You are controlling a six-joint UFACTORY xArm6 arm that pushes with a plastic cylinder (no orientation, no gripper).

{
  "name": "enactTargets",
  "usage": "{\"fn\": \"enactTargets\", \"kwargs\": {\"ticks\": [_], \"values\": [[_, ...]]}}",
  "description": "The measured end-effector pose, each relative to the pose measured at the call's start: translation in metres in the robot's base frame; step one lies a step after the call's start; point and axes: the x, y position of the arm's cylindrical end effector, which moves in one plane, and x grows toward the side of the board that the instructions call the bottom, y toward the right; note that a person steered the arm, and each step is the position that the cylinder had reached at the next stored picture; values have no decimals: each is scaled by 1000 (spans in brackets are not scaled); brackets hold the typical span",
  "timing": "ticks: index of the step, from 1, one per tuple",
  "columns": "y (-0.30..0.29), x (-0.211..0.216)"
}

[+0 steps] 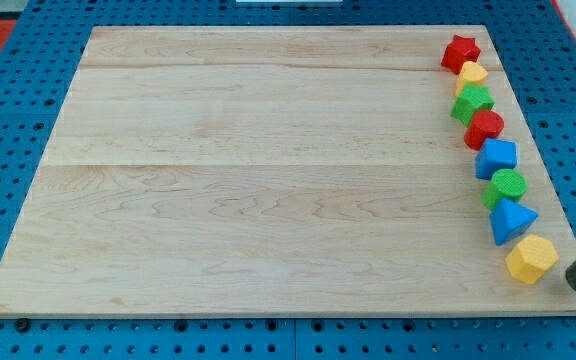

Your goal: Push yellow hexagon closer to blue triangle

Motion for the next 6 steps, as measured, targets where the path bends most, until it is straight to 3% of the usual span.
{"fn": "enactTargets", "kwargs": {"ticks": [4,6], "values": [[-49,-2],[35,-33]]}}
